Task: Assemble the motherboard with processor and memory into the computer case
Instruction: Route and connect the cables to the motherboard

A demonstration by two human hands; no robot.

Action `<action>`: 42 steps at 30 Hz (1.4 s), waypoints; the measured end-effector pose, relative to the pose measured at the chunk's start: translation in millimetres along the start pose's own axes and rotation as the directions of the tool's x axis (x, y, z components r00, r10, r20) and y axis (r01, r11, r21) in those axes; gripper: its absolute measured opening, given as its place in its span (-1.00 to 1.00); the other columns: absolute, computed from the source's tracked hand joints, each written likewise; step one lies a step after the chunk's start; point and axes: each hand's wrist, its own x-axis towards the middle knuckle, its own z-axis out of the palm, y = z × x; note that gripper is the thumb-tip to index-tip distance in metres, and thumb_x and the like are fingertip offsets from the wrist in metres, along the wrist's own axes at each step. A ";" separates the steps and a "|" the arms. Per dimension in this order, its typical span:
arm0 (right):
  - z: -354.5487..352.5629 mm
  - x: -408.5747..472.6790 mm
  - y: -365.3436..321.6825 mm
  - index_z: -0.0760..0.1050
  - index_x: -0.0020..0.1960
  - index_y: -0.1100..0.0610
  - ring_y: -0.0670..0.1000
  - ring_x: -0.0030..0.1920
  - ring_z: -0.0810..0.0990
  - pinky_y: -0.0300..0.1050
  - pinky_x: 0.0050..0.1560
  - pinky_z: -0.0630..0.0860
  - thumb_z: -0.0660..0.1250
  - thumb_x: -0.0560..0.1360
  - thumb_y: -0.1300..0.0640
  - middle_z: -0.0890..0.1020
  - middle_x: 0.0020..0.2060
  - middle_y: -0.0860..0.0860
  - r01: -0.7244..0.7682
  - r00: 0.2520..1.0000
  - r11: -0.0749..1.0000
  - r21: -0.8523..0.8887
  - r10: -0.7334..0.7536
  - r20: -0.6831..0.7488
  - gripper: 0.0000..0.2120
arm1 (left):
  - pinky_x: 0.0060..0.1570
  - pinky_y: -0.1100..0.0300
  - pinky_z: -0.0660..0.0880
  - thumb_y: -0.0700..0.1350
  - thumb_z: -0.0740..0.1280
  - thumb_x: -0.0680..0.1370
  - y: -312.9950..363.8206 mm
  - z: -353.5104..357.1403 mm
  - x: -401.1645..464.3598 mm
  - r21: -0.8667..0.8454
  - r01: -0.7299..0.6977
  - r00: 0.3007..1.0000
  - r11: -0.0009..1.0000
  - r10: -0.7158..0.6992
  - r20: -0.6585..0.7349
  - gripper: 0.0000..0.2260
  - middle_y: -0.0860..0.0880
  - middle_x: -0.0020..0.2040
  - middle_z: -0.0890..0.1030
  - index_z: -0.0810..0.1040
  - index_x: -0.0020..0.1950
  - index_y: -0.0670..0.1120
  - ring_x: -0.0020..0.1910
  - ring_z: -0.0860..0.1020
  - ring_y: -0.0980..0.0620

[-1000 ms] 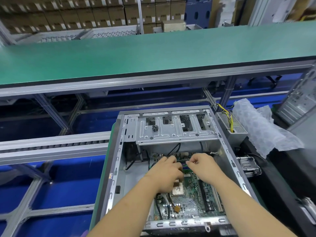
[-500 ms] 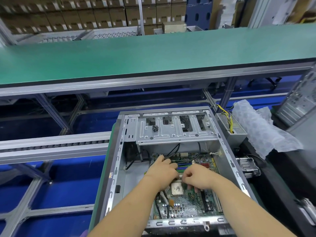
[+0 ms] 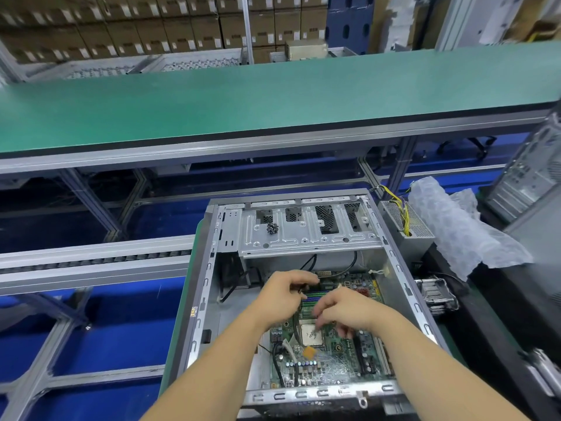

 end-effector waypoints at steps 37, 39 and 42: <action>-11.0 4.0 -3.0 0.52 -0.14 0.30 0.05 -0.46 0.37 -0.13 -0.44 0.25 0.13 0.50 0.36 0.45 -0.39 0.17 -0.024 0.979 0.856 0.517 0.125 -0.161 -0.80 | -0.16 0.04 0.42 -0.15 0.38 0.48 24.6 19.6 -9.9 0.664 -0.652 0.729 0.366 0.542 0.417 -0.82 -0.06 -0.01 0.49 0.57 0.07 -0.06 -0.11 0.42 -0.07; -10.1 2.7 -6.1 0.59 -0.04 0.41 0.18 -0.35 0.54 -0.08 -0.43 0.44 0.13 0.51 0.34 0.58 -0.28 0.29 -0.020 0.984 0.857 0.516 0.107 -0.139 -0.72 | -0.23 0.06 0.39 -0.16 0.44 0.49 27.6 22.5 -8.0 0.668 -0.691 0.669 0.277 0.594 0.446 -0.88 -0.05 -0.10 0.49 0.63 0.01 -0.04 -0.17 0.41 -0.07; -11.7 3.5 -6.0 0.61 0.02 0.38 0.20 -0.21 0.58 -0.03 -0.34 0.51 0.13 0.53 0.31 0.60 -0.18 0.27 0.018 0.983 0.821 0.570 0.091 -0.162 -0.71 | -0.24 0.01 0.43 -0.22 0.47 0.44 32.2 24.0 -7.4 0.711 -0.668 0.664 0.221 0.607 0.436 -0.94 -0.08 -0.11 0.49 0.64 -0.12 -0.10 -0.16 0.42 -0.10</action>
